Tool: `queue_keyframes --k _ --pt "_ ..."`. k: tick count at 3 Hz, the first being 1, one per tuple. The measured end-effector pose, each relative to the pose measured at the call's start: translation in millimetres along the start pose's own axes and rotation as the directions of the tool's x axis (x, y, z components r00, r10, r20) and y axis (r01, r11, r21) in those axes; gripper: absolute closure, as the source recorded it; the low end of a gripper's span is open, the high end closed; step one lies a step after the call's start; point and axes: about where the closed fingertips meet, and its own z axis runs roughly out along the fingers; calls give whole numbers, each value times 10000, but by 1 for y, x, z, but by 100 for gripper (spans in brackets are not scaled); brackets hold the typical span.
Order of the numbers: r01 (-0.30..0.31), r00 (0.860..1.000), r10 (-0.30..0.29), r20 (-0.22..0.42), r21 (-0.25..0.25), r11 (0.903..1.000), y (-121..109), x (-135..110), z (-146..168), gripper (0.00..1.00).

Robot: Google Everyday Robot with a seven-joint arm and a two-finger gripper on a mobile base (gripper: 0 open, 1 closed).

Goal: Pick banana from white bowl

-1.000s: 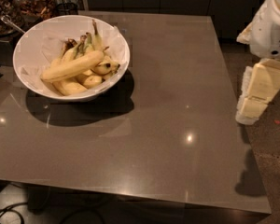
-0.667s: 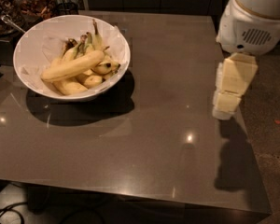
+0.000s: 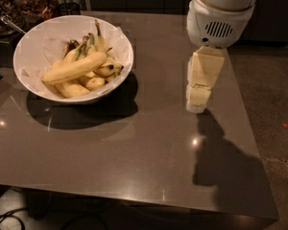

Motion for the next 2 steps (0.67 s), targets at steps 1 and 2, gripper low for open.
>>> queue_keyframes --k 1,2 --pt "400 9981 -403 474 82 9992 -3 -23 1 0" --pt "1514 9859 -1509 721 -2 9885 -13 -72 2 0"
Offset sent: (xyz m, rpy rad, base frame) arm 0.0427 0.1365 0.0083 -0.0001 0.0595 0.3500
